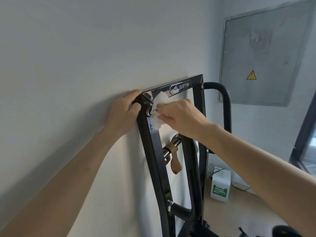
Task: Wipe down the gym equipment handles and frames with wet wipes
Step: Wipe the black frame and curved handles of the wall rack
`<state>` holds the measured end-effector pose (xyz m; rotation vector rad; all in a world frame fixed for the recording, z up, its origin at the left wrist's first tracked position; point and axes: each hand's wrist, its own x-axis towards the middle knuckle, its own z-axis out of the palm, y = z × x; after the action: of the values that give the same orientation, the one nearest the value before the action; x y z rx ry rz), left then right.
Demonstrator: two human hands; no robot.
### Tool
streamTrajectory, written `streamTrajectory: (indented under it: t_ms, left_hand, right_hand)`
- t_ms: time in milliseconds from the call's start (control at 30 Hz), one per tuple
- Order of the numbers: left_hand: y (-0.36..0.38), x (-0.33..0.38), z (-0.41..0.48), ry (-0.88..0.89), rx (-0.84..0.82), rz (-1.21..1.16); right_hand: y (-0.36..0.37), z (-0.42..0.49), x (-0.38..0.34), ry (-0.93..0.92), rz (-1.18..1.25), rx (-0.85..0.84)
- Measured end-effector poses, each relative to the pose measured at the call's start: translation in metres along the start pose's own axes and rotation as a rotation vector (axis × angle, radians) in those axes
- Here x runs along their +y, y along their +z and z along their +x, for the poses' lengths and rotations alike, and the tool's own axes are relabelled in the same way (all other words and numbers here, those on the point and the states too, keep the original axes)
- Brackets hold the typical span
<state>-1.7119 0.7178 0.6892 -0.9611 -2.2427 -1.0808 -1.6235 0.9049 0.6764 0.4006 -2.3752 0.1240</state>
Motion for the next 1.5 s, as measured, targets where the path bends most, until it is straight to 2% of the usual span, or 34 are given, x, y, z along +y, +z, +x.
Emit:
streamTrajectory:
  t_ms: [100, 200, 300, 467, 600, 833, 1100, 1267, 1400, 1500]
  left_hand:
    - [0.002, -0.002, -0.001, 0.027, 0.013, 0.010]
    - [0.005, -0.004, -0.001, 0.033, 0.024, 0.027]
    - [0.008, -0.003, -0.004, 0.035, 0.007, 0.070]
    - [0.017, -0.002, -0.012, 0.044, 0.017, 0.117]
    - [0.034, -0.003, -0.022, 0.051, 0.042, 0.093]
    - [0.034, -0.010, -0.019, 0.057, 0.103, 0.042]
    - [0.059, -0.016, -0.048, 0.114, 0.073, 0.045]
    - [0.090, -0.010, -0.086, 0.273, 0.036, 0.075]
    - [0.111, 0.003, -0.098, 0.275, -0.002, -0.025]
    - [0.134, 0.015, -0.116, 0.166, -0.117, -0.213]
  right_hand:
    - [0.003, -0.024, -0.001, -0.039, 0.036, 0.247]
    - [0.015, -0.054, -0.008, 0.012, 0.048, 0.450]
    - [0.031, -0.077, -0.012, 0.140, 0.094, 0.600]
    - [0.051, -0.110, -0.022, 0.440, 0.242, 0.729]
    - [0.063, -0.135, -0.026, 0.629, 0.315, 0.661]
    - [0.084, -0.159, -0.028, 0.714, 0.374, 0.678]
    - [0.126, -0.210, -0.044, 0.838, 0.373, 0.658]
    - [0.140, -0.231, -0.052, 0.910, 0.391, 0.635]
    - [0.143, -0.237, -0.051, 0.921, 0.401, 0.626]
    - [0.152, -0.245, -0.050, 0.966, 0.428, 0.623]
